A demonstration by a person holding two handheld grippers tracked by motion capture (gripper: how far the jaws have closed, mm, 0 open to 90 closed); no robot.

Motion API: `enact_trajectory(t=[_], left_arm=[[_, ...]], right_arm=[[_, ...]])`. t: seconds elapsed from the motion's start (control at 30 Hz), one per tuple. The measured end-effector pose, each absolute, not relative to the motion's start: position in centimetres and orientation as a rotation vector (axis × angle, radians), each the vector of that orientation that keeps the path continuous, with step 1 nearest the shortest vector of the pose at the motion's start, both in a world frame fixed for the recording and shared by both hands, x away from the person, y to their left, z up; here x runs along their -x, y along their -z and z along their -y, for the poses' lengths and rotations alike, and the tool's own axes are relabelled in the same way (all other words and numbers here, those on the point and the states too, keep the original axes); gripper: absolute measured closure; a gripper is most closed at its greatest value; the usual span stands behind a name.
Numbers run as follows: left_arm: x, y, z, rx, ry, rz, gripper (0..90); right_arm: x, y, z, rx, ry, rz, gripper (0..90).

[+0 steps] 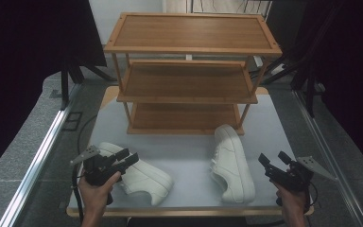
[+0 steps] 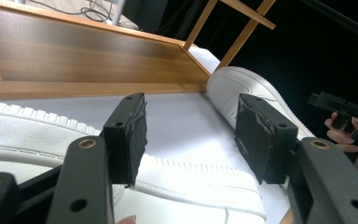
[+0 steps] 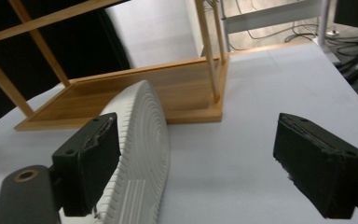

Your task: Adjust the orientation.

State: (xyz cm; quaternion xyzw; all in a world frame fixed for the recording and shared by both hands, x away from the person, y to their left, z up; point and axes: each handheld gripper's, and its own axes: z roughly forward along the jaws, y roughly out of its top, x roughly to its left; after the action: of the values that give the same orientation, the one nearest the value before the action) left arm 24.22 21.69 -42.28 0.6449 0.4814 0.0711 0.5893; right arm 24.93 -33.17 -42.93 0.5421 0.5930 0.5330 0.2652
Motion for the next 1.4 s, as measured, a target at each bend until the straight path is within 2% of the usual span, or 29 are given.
enact_trajectory(t=[0.23, 0.57, 0.87, 0.97, 1.0, 1.3, 1.4], left_arm=[[-23.9, 42.7, -22.1, -1.529, -0.166, -1.166, 44.9], [-23.0, 42.3, -22.7, -1.503, -0.193, -1.218, 45.8], [-20.9, 42.4, -22.9, -1.474, -0.227, -1.222, 49.1], [-20.2, 42.7, -23.1, -1.472, -0.224, -1.207, 57.3], [-19.9, 42.8, -23.1, -1.481, -0.226, -1.201, 57.3], [-17.6, 44.3, -21.7, -1.560, -0.217, -1.163, 84.1], [-16.9, 44.8, -21.1, -1.596, -0.200, -1.155, 85.9]], right_arm=[[-25.2, 42.8, 33.3, -1.528, -1.460, -1.571, 25.5], [-24.9, 42.1, 34.8, -1.519, -1.541, -1.515, 26.2], [-25.2, 42.4, 34.5, -1.528, -1.489, -1.549, 28.5], [-25.1, 42.3, 34.1, -1.511, -1.482, -1.563, 28.5], [-25.1, 42.3, 34.1, -1.511, -1.482, -1.563, 28.5], [-24.7, 42.6, 33.7, -1.522, -1.445, -1.570, 28.5], [-24.7, 42.7, 33.8, -1.537, -1.444, -1.565, 28.5]])
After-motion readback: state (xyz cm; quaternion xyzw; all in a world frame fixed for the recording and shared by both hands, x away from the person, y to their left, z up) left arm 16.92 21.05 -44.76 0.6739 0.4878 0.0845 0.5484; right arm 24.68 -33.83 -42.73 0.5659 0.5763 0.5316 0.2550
